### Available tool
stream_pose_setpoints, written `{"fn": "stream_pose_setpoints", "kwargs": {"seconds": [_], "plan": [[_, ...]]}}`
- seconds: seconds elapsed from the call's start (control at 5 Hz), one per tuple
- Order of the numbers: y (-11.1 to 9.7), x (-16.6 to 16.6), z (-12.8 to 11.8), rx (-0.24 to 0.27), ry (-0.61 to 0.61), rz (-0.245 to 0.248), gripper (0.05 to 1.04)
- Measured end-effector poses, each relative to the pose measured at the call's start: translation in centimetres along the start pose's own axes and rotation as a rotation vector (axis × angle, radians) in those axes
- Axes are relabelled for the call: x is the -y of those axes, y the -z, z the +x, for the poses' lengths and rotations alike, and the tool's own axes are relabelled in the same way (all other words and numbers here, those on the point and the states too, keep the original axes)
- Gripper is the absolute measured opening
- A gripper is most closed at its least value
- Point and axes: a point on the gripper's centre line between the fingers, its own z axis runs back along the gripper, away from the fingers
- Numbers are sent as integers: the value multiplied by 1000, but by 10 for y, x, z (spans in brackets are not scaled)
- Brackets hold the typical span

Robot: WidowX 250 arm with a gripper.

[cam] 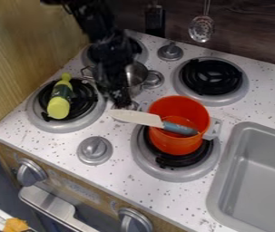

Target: Put the silver pot on the burnsen burner

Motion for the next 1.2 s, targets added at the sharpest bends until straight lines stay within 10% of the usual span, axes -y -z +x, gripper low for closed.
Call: {"fn": "stream_pose_setpoints", "kwargs": {"seconds": [0.4,0.8,1.2], "plan": [[7,4,-1,18,46,8,813],[6,-1,-9,34,87,8,253],[5,-9,-9,27,129,77,82]]}}
